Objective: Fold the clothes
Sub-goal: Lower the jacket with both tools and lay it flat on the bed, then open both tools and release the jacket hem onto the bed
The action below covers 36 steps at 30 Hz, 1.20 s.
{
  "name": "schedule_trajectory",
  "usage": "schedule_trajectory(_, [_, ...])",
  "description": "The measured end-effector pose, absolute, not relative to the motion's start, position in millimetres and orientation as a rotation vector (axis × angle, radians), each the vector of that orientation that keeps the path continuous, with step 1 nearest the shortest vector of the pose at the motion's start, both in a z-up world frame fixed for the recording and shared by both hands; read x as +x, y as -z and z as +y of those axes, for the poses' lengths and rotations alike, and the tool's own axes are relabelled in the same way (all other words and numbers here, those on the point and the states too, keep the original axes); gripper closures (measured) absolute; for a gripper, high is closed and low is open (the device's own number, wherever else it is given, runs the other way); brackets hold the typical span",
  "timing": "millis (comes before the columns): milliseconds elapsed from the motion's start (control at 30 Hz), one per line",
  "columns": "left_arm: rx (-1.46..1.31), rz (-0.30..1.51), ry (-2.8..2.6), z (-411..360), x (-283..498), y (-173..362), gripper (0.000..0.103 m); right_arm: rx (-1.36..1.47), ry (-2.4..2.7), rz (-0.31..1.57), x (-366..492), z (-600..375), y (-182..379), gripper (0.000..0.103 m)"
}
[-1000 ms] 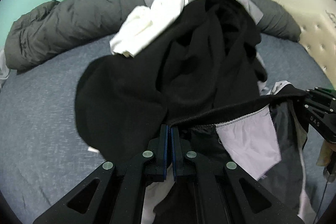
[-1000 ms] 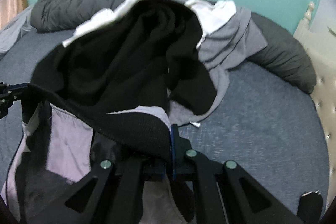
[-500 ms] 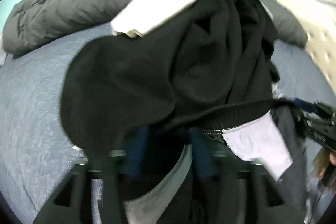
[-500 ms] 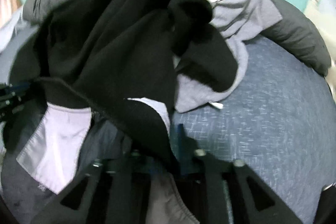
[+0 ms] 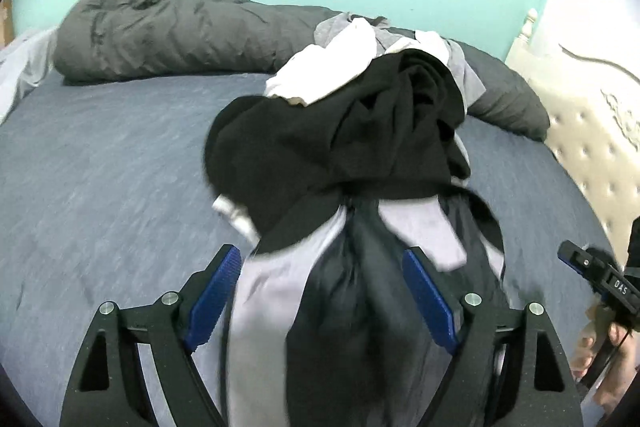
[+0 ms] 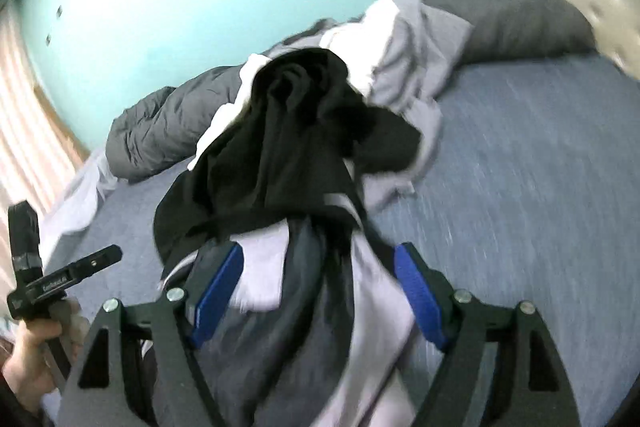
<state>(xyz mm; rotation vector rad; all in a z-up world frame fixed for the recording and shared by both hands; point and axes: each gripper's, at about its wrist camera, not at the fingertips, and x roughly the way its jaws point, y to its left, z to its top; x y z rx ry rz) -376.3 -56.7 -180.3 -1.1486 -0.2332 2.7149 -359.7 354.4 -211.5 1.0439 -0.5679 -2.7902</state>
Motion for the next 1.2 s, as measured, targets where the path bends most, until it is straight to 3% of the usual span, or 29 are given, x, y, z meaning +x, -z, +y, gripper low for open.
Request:
schedule_trajectory(233, [-1.154,-0.223,-2.714,-76.2,-280.4,201.5,0.017,1.049,2.706,-0.737,-250.9,351.0,239.4,0.024])
schedule_trajectory(633, [-1.193,-0.412,-2.682,-95.9,-170.2,236.9,0.016,1.214,2.749,-0.801,-152.3,365.7,272.6,0.024])
schedule_trajectory(900, [-1.211,-0.448,-2.669,-104.6,-149.2,251.6,0.016,1.435,2.85,-0.539,-147.1,386.1,288.8,0.024])
schedule_trajectory(1200, [-1.194,-0.457,-2.677,-108.9,-151.2,250.8,0.016,1.671,2.778,-0.458,-156.3,412.1,316.5,0.024])
